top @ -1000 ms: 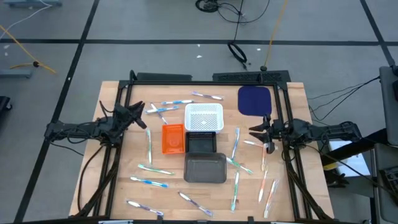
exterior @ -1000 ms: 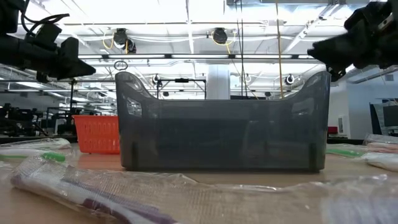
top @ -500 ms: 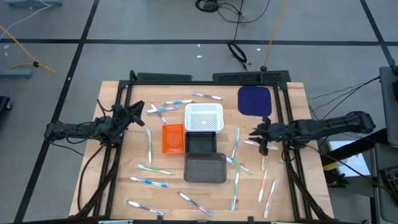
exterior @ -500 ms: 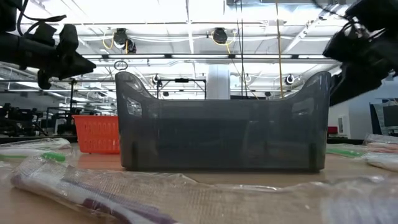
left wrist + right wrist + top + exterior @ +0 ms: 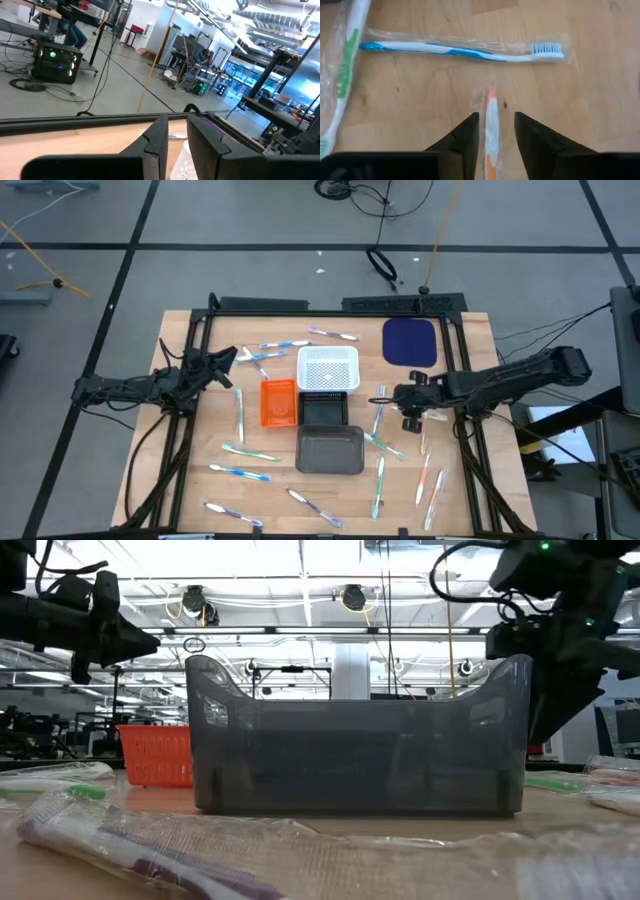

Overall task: Pick & Place Toothbrushes
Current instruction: Put the orange toothbrush into the orange basket

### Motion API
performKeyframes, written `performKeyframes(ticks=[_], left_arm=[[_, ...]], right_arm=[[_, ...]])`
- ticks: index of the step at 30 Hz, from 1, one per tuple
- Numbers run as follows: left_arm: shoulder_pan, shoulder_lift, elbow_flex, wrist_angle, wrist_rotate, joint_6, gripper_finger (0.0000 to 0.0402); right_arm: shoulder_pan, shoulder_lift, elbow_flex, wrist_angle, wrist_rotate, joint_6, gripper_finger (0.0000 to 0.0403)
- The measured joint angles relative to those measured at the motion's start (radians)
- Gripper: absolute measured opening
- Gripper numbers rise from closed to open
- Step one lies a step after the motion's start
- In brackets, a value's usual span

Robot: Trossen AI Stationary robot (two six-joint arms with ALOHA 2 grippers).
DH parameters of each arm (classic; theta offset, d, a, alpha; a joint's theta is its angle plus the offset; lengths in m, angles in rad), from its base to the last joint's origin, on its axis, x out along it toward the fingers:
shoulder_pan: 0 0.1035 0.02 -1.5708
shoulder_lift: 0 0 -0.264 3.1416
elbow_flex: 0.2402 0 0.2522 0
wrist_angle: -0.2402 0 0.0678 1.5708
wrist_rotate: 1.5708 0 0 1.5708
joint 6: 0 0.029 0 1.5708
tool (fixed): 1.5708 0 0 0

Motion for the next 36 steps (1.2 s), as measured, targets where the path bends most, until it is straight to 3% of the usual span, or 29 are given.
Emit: performKeyframes(ticks=[6, 11, 36], left_arm=[[0.0, 0.0, 0.0, -0.008, 0.002, -0.008, 0.0072], [0.0, 0.0, 0.0, -0.008, 0.002, -0.009, 0.0072], [-0.001, 0.0, 0.0, -0.008, 0.002, -0.008, 0.0072]], right_arm=[[0.0, 0.047, 0.029, -0.011, -0.071, -0.001, 0.0154], [0.0, 0.055, 0.029, -0.035, -0.071, -0.001, 0.0168], [0.0, 0.06, -0.08, 0.058, -0.01, 0.005, 0.0174]])
